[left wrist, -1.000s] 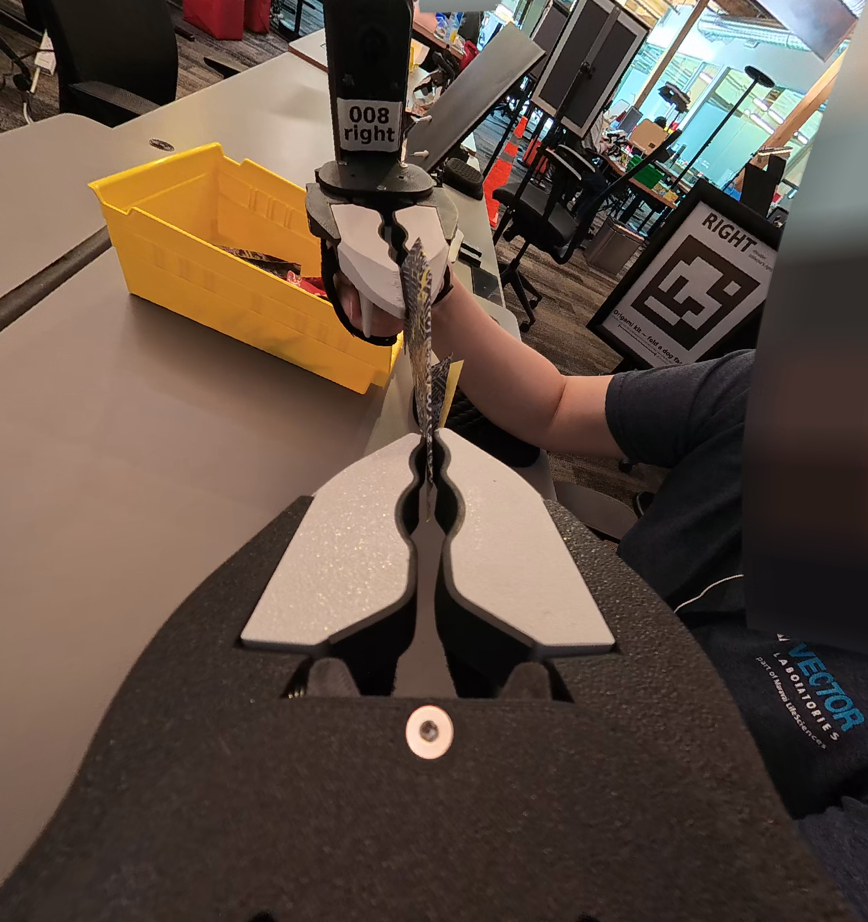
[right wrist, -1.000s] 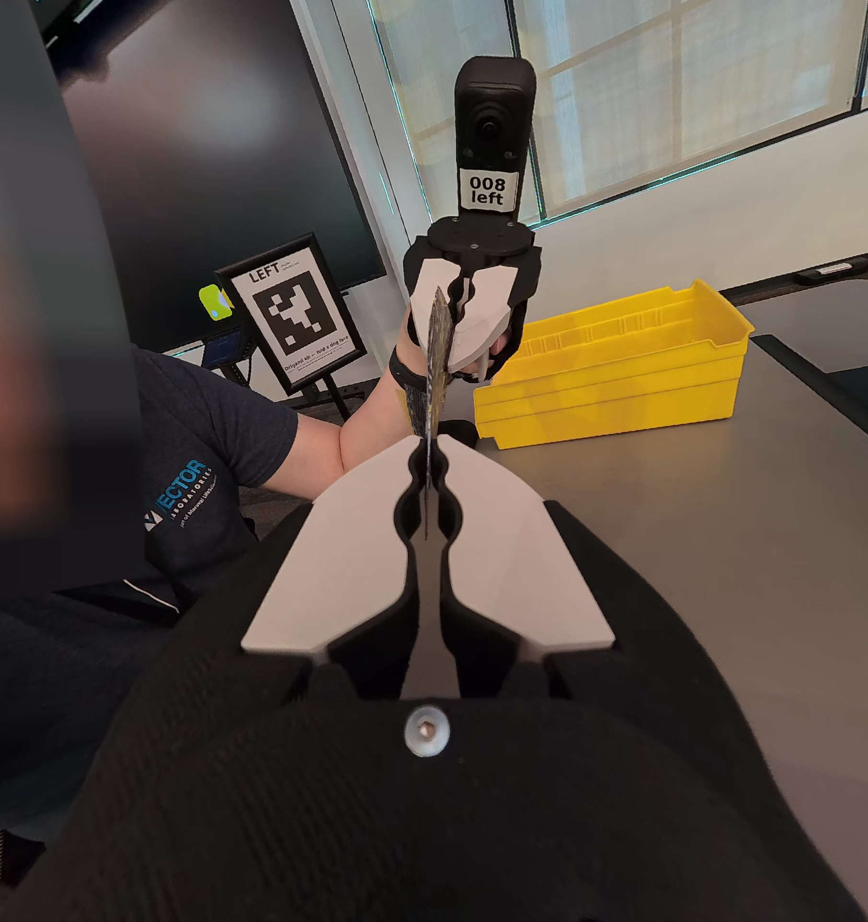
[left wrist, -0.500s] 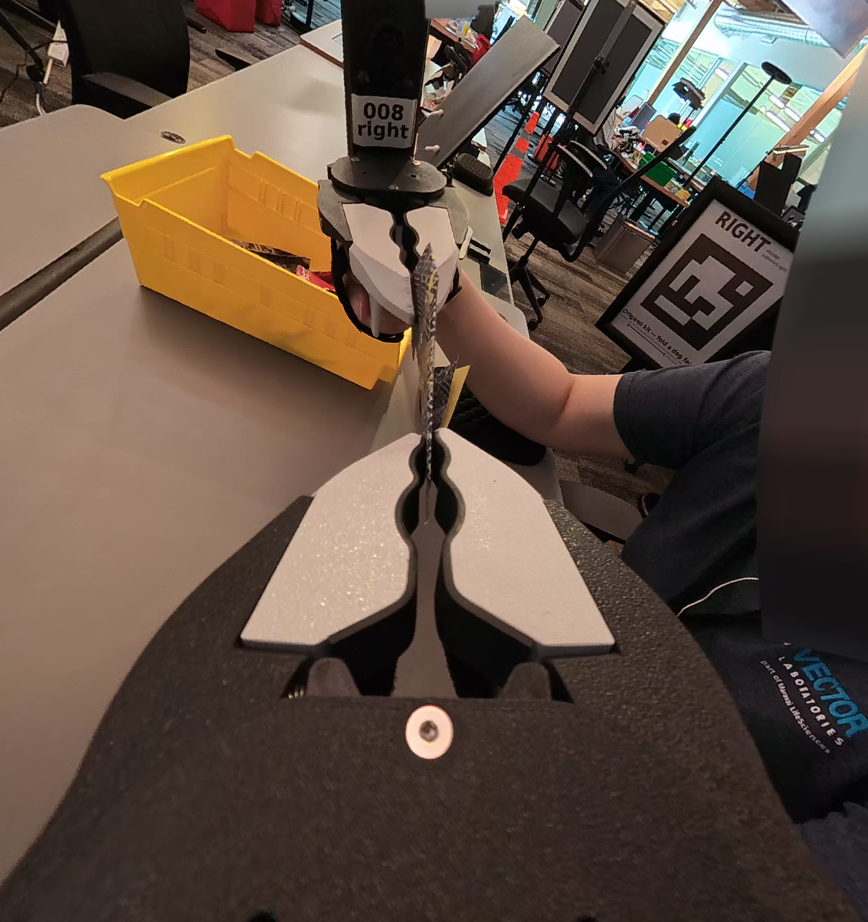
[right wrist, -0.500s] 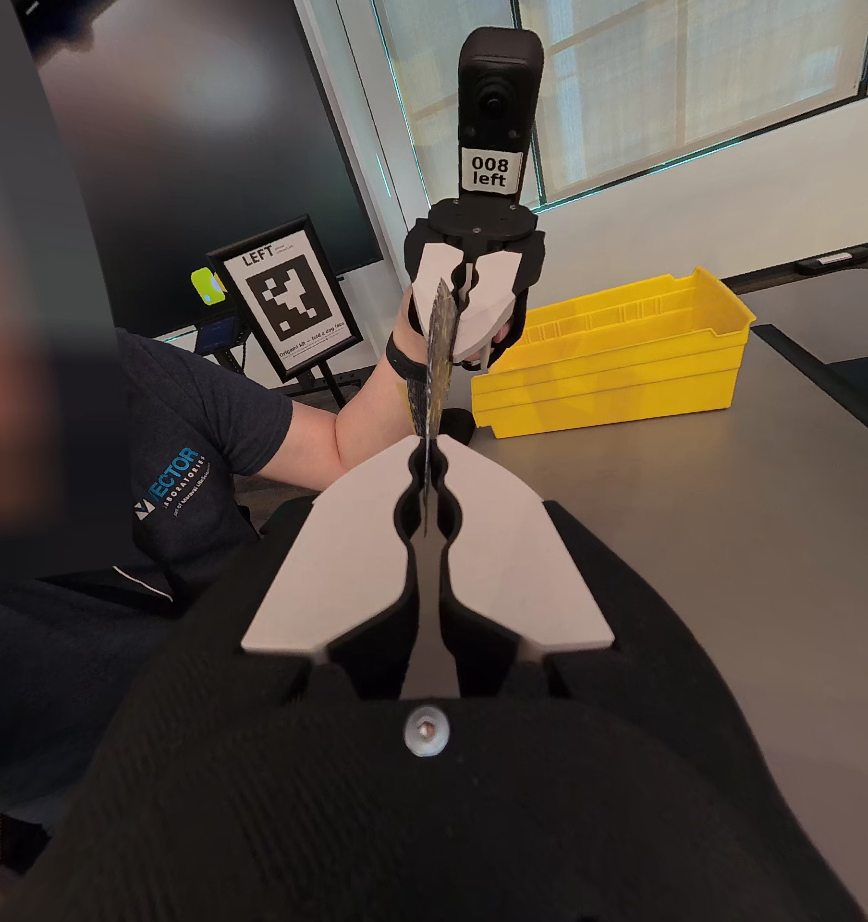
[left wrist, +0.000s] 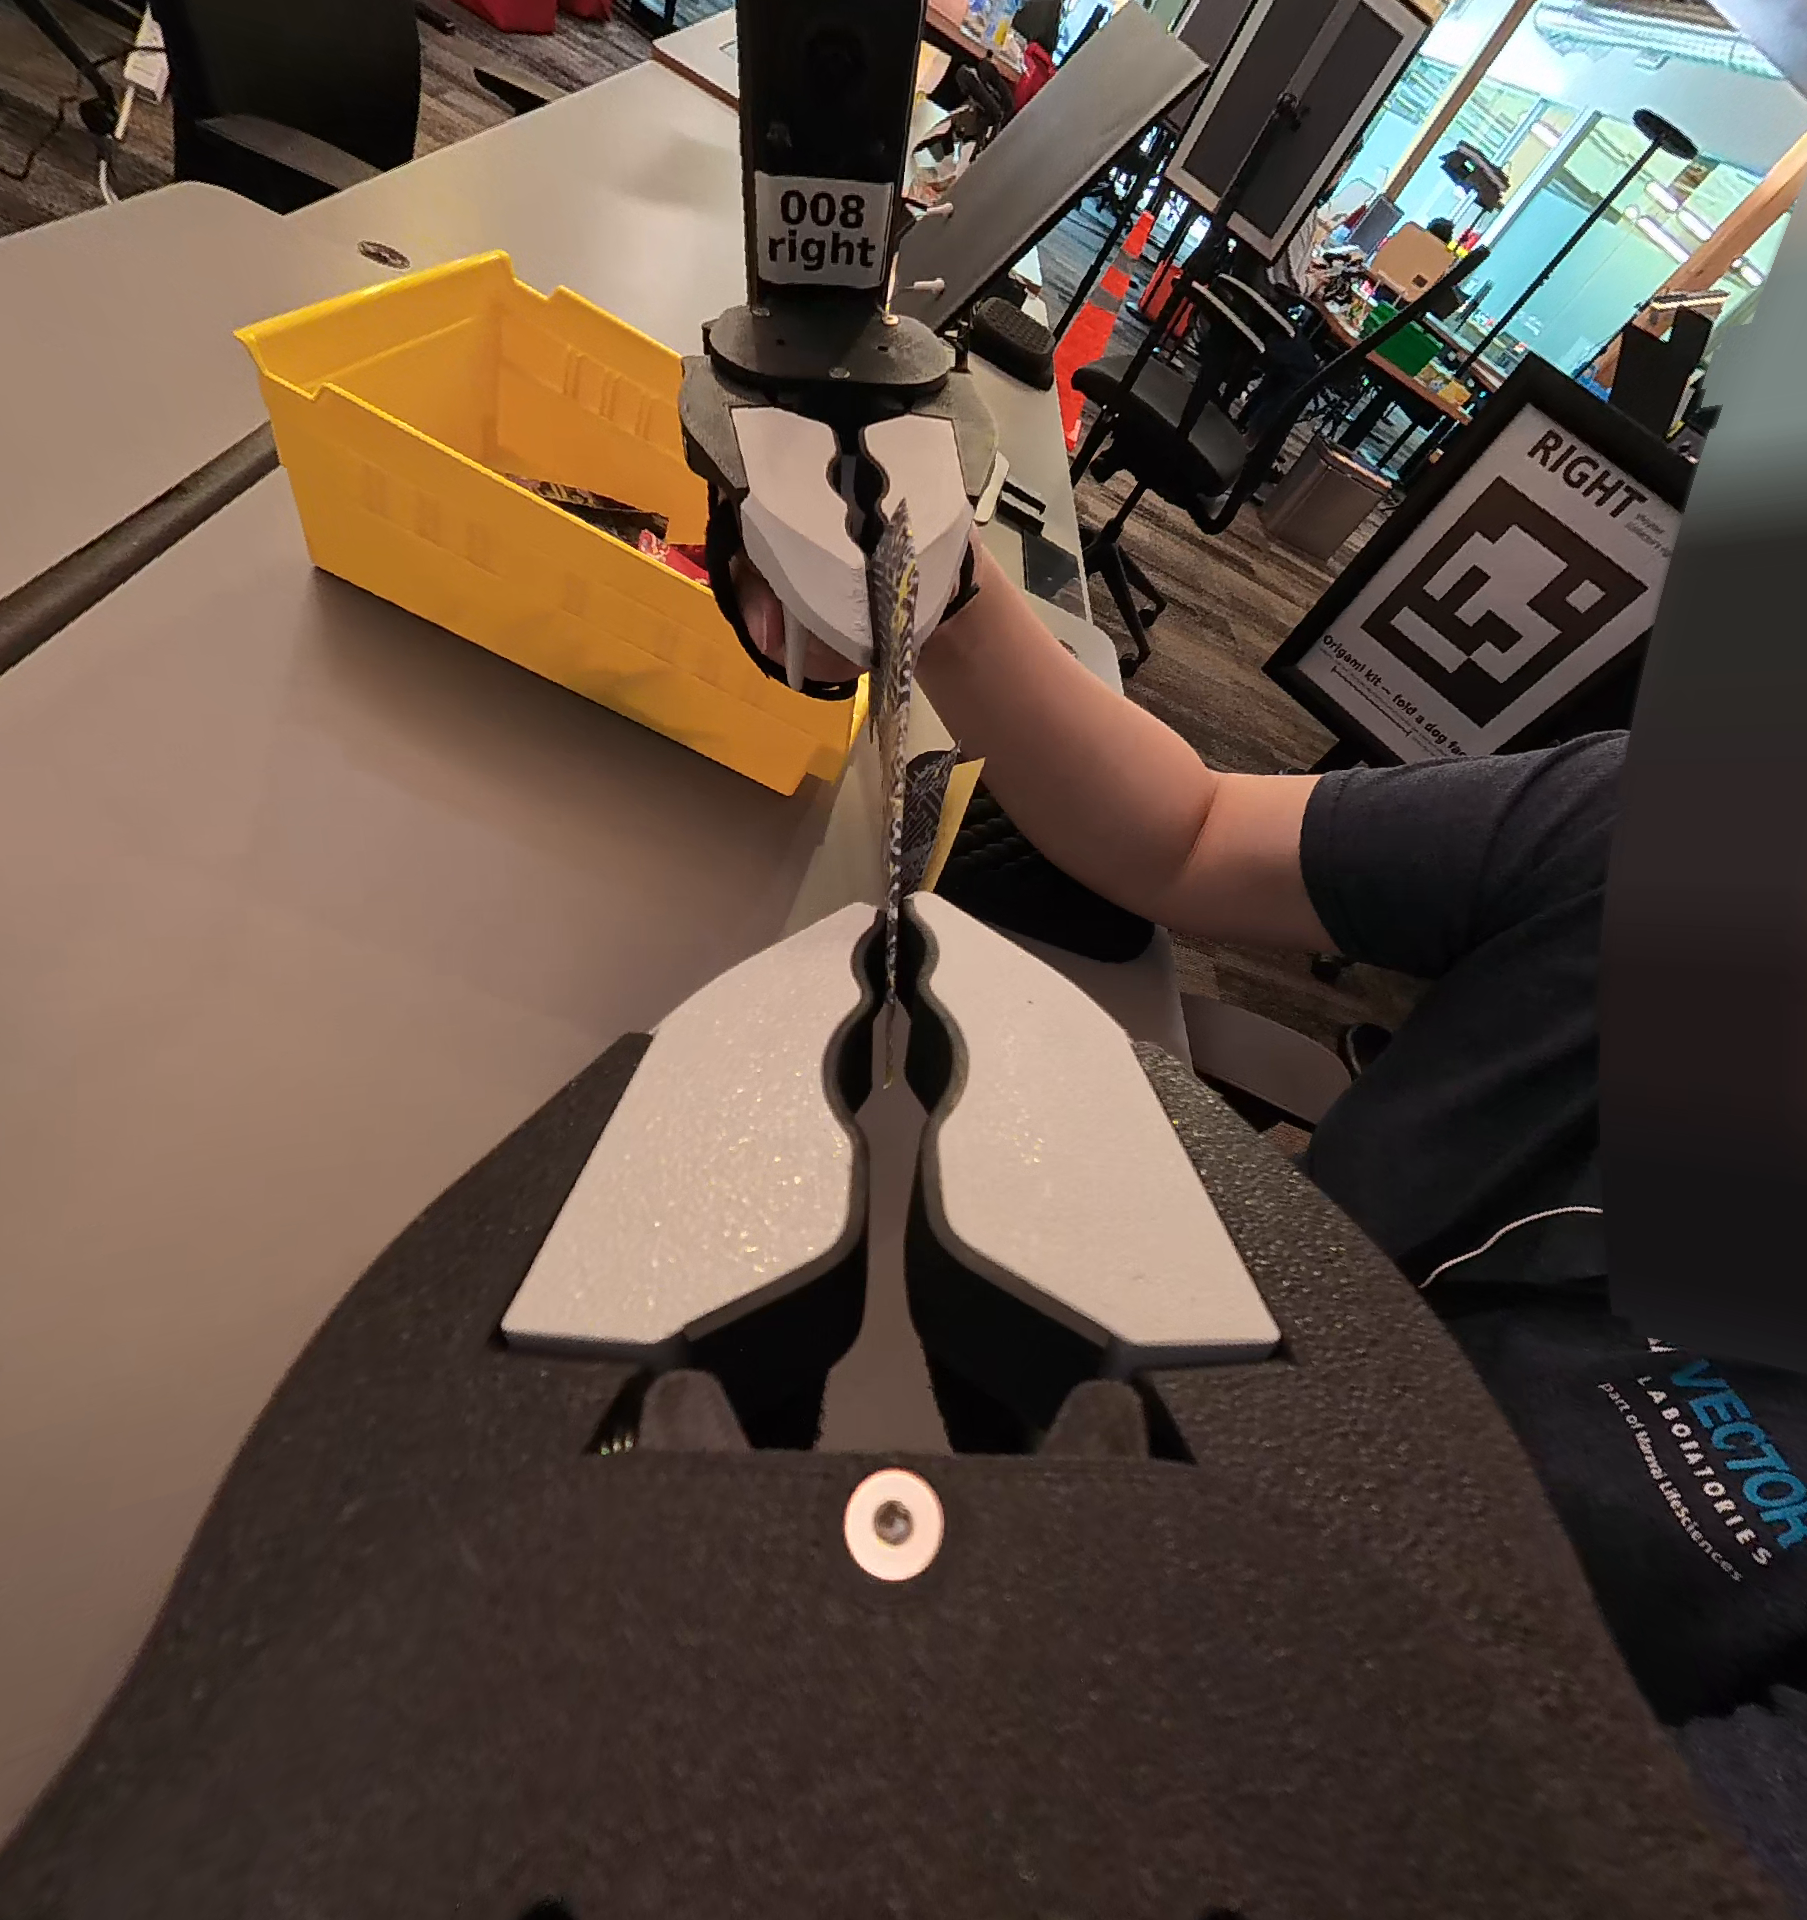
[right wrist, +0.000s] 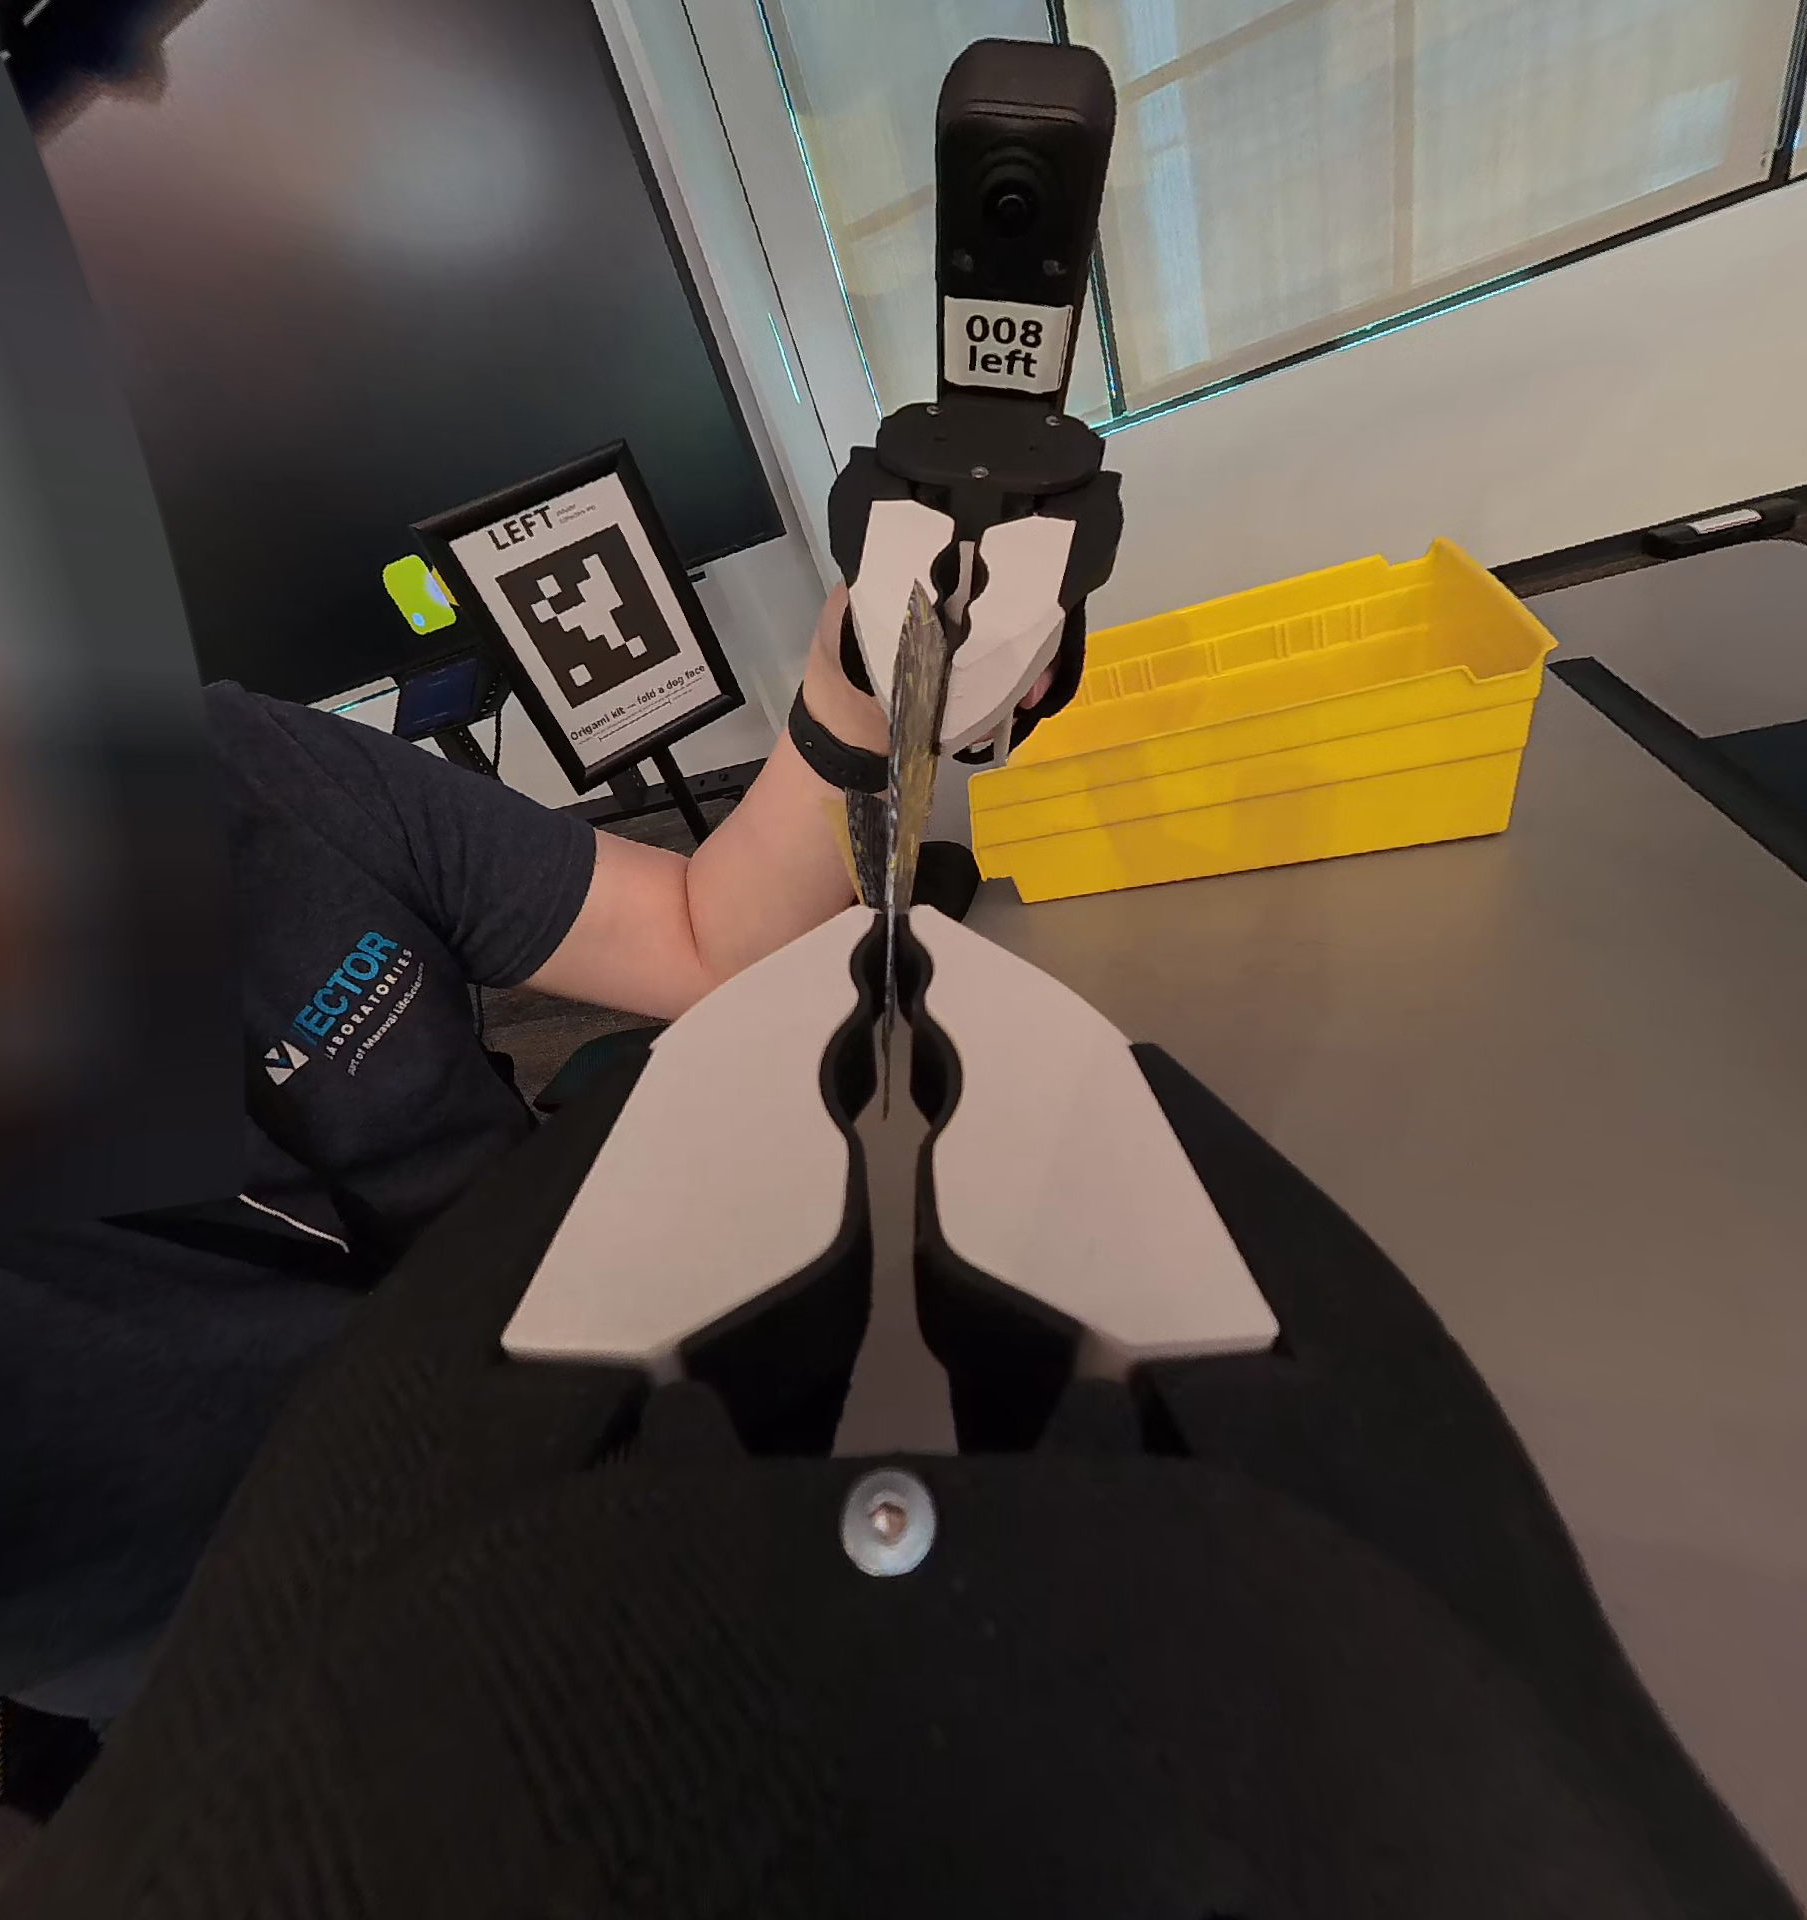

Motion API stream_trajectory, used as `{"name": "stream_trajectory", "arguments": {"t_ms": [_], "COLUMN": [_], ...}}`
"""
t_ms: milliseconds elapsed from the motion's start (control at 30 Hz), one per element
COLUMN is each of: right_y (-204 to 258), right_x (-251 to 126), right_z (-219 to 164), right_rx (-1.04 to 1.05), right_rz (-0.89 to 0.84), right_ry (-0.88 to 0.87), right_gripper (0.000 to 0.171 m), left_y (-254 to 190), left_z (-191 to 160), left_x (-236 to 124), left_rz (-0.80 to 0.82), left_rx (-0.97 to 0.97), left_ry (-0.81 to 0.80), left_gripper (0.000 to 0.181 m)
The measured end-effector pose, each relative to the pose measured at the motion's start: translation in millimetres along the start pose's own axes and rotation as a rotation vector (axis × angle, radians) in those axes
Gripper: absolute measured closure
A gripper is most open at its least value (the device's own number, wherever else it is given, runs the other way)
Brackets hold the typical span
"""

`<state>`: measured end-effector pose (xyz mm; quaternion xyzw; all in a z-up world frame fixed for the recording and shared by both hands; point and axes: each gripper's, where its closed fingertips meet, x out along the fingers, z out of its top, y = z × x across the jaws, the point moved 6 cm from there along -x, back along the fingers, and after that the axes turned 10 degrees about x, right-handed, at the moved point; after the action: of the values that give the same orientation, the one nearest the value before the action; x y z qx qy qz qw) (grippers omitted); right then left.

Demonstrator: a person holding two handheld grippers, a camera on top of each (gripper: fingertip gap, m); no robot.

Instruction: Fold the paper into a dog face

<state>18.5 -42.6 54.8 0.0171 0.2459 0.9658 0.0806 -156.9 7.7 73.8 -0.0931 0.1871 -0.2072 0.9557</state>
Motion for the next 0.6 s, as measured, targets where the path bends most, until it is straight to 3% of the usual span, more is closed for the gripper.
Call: {"name": "stream_trajectory", "arguments": {"t_ms": [367, 600], "right_y": [-1.4, -4.6], "right_x": [-2.2, -2.7], "right_z": [2.8, 3.6], "right_rx": [0.030, 0.045], "right_rz": [0.022, 0.007], "right_ry": [-0.037, -0.057], "right_gripper": [0.169, 0.153], "left_y": [-2.0, -1.0], "left_z": [0.6, 2.6], "left_x": [2.2, 0.1], "left_rz": [0.003, 0.018], "left_rx": [0.013, 0.019], "left_ry": [0.005, -0.016], "left_gripper": [0.181, 0.181]}}
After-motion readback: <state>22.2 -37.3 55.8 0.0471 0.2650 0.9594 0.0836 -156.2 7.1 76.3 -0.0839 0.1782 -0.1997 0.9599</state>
